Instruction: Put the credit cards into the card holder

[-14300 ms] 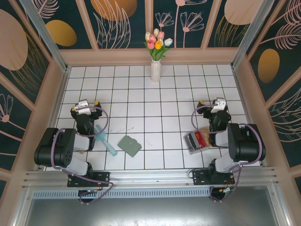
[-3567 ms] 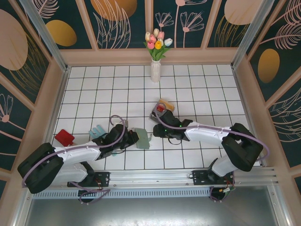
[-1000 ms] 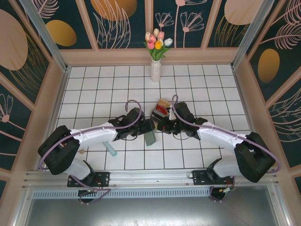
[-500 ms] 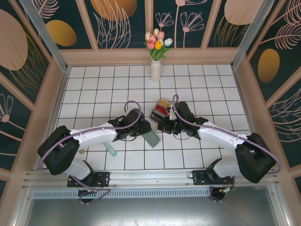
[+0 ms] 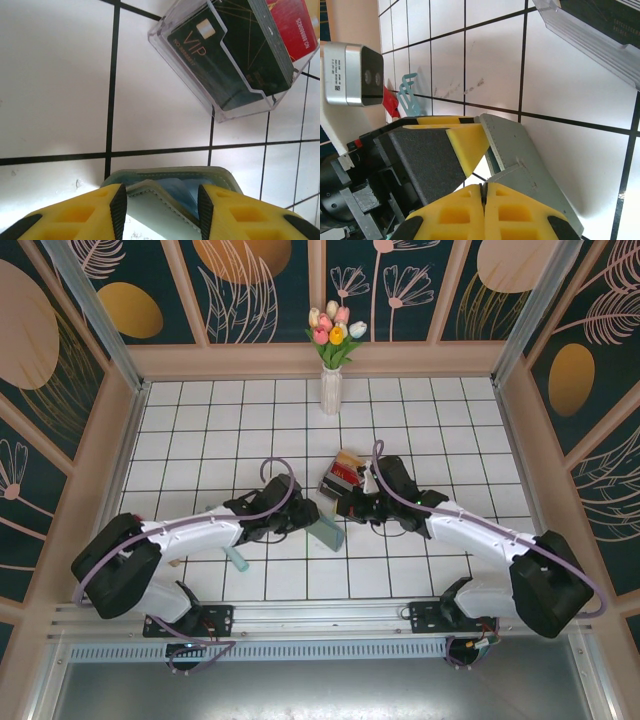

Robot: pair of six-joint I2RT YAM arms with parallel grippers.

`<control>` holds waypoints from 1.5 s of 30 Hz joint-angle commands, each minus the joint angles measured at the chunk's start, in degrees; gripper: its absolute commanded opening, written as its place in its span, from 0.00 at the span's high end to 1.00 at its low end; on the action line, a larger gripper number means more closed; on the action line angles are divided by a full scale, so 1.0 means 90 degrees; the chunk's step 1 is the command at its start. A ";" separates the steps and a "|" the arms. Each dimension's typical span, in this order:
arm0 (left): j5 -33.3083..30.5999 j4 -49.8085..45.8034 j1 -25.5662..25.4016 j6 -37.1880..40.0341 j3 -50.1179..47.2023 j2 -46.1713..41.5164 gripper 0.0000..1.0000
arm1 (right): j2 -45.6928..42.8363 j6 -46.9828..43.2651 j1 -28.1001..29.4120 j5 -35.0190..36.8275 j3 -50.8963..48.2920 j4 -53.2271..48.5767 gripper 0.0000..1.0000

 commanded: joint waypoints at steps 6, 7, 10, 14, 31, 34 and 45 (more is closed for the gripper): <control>0.0599 0.0432 -0.0029 -0.0474 -0.0858 -0.0622 0.52 | -0.0413 0.0152 -0.0071 0.0020 -0.0140 0.0062 0.97; 0.0656 0.0494 -0.0027 -0.0512 -0.0927 -0.0601 0.50 | -0.0420 0.0165 -0.0071 0.0031 -0.0183 0.0079 0.97; 0.0750 0.0816 -0.0028 -0.0638 -0.1066 -0.0560 0.41 | -0.0401 0.0178 -0.0071 0.0092 -0.0259 0.0064 0.97; 0.0697 0.0870 -0.0024 -0.0644 -0.1039 -0.0620 0.38 | -0.0379 0.0159 -0.0117 0.0213 -0.0230 -0.0001 0.97; 0.0810 0.0821 -0.0031 0.0037 0.0183 0.0387 0.43 | -0.0445 -0.0483 -0.1437 0.1012 -0.0943 -0.0963 0.96; 0.0841 0.0849 -0.0029 0.0062 0.0302 0.0615 0.41 | -0.0382 -0.0550 -0.1473 0.1218 -0.0935 -0.1122 0.96; 0.0721 0.0983 -0.0027 0.0021 0.0230 0.0618 0.45 | -0.0219 -0.0652 -0.1580 0.1497 -0.1069 -0.1188 0.96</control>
